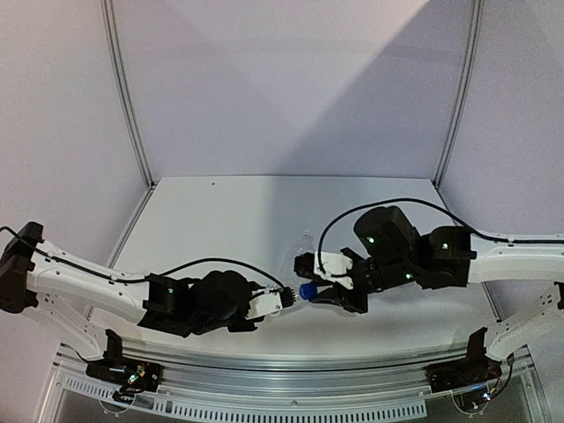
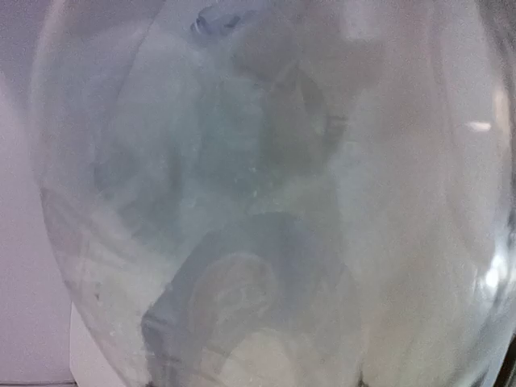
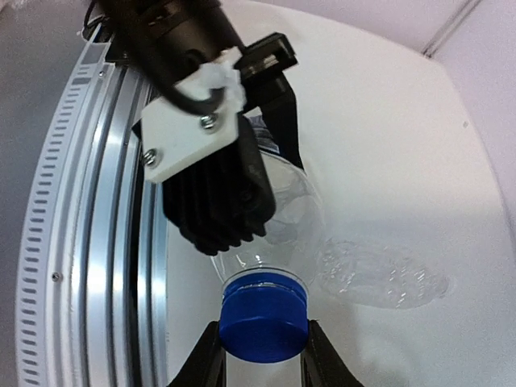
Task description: Unscrew the bottle caps
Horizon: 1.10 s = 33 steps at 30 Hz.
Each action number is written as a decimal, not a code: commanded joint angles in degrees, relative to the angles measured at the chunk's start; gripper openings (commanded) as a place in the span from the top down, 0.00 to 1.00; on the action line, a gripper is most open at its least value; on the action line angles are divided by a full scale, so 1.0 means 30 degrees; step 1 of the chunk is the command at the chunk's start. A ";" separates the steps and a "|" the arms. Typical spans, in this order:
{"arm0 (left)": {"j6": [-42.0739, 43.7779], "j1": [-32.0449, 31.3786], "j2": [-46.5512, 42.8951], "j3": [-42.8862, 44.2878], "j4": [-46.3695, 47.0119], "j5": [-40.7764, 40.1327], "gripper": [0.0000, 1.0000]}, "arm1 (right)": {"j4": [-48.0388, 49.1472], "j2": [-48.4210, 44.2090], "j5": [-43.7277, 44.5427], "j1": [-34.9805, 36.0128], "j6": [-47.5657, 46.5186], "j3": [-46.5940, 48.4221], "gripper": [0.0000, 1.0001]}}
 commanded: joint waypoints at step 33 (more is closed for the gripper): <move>0.3307 -0.0876 0.0766 -0.0944 0.6116 -1.0412 1.00 | 0.6292 0.2439 -0.9463 -0.5242 1.9145 0.1404 0.29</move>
